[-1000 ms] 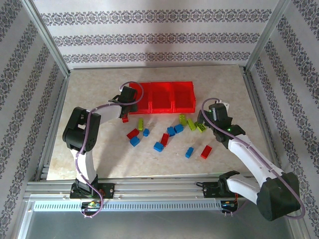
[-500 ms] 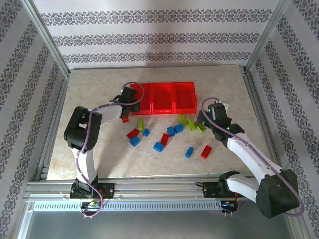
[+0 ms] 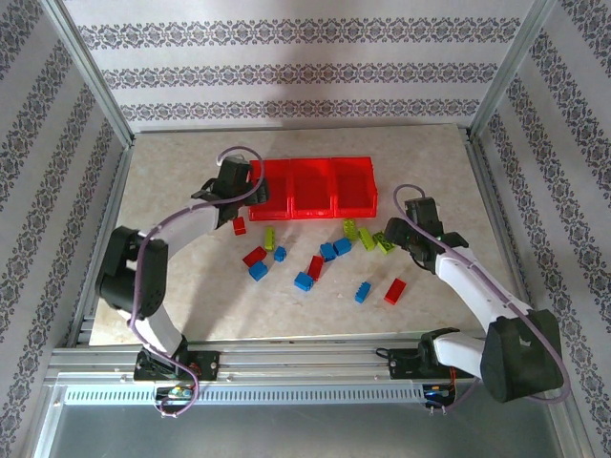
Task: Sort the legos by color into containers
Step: Move the container to the top-center of the table, then pick up the lego from the middle-right of the table.
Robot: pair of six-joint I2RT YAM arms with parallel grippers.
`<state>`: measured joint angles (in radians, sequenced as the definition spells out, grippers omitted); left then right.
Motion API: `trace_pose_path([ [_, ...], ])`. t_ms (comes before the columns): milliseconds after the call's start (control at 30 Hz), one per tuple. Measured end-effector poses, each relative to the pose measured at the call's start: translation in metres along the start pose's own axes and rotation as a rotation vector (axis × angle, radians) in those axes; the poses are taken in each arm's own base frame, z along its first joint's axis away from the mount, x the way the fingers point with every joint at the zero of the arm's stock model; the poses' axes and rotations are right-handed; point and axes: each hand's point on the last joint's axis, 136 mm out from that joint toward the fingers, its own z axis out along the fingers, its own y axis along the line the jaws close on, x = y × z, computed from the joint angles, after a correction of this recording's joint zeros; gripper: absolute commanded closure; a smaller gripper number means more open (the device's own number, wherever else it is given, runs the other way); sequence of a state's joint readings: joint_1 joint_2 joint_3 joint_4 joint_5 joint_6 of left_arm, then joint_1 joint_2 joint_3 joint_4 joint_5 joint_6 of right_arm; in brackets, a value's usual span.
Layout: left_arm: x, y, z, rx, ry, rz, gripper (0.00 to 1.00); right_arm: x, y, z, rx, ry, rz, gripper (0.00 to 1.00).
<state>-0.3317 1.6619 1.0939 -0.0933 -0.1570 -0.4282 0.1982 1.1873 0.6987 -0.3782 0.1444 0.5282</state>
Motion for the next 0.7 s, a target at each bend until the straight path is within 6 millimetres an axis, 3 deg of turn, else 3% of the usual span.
trace_pose_path([
  [233, 0.025, 0.036, -0.043, -0.065, -0.039, -0.032, 0.0, 0.024, 0.001, 0.017, -0.001, 0.119, -0.018, 0.31],
  [433, 0.032, 0.061, -0.073, -0.102, -0.109, -0.084, 0.0, 0.031, 0.002, 0.027, 0.021, 0.196, -0.03, 0.33],
  [700, 0.031, 0.071, -0.08, -0.116, -0.152, -0.133, 0.0, 0.038, 0.002, 0.039, 0.044, 0.256, -0.036, 0.33],
])
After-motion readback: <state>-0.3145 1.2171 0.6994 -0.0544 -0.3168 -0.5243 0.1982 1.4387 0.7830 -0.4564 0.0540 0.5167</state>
